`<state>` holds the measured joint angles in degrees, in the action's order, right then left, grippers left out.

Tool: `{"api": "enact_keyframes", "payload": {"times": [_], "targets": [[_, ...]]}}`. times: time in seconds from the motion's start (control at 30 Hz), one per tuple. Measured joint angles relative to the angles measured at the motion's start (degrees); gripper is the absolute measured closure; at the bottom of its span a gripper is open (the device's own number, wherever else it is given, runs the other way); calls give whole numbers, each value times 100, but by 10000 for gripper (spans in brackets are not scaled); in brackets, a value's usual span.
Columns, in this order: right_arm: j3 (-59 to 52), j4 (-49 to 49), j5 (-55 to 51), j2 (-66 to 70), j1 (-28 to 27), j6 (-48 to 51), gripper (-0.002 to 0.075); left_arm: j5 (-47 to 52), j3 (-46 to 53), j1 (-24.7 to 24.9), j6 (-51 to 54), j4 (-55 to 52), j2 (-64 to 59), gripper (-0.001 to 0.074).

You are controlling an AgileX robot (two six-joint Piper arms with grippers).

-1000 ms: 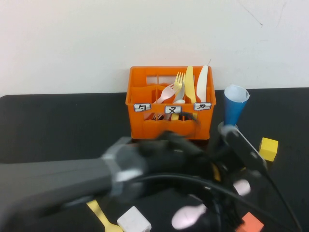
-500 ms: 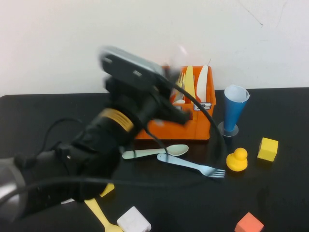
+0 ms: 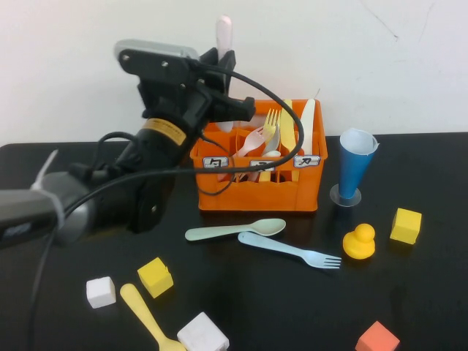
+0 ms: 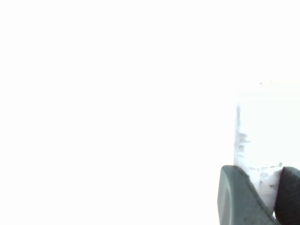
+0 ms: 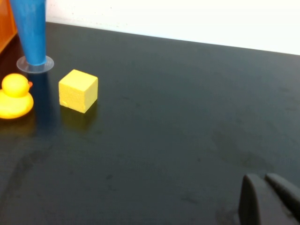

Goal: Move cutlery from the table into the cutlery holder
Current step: Place the spoon on the box

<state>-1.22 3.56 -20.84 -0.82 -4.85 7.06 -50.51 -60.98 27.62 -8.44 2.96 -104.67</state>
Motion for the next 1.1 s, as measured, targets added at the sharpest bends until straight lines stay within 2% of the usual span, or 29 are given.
{"api": "enact_keyframes", "payload": {"times": [0.2, 0.5, 0.57, 0.73, 0.83, 0.9, 0.93, 1.03, 1.1], "targets": [[0, 0, 0, 0, 0, 0, 730, 0, -528, -153, -85, -296, -688, 593], [0, 0, 0, 0, 0, 0, 730, 235, -599, -340, -132, -296, -992, 586], [0, 0, 0, 0, 0, 0, 730, 407, -599, -364, -217, -296, -1018, 535], [0, 0, 0, 0, 0, 0, 730, 746, -607, -366, -252, -108, -938, 353], [0, 0, 0, 0, 0, 0, 730, 1192, -516, -366, -183, 1, -576, 318], [0, 0, 0, 0, 0, 0, 730, 1489, -403, -366, -94, 25, -210, 340], [0, 0, 0, 0, 0, 0, 730, 1693, -341, -366, -52, 11, 32, 377], [0, 0, 0, 0, 0, 0, 730, 2549, -195, -366, 36, -210, 799, 567], [0, 0, 0, 0, 0, 0, 730, 3314, -104, -352, 36, -438, 1373, 660]]}}
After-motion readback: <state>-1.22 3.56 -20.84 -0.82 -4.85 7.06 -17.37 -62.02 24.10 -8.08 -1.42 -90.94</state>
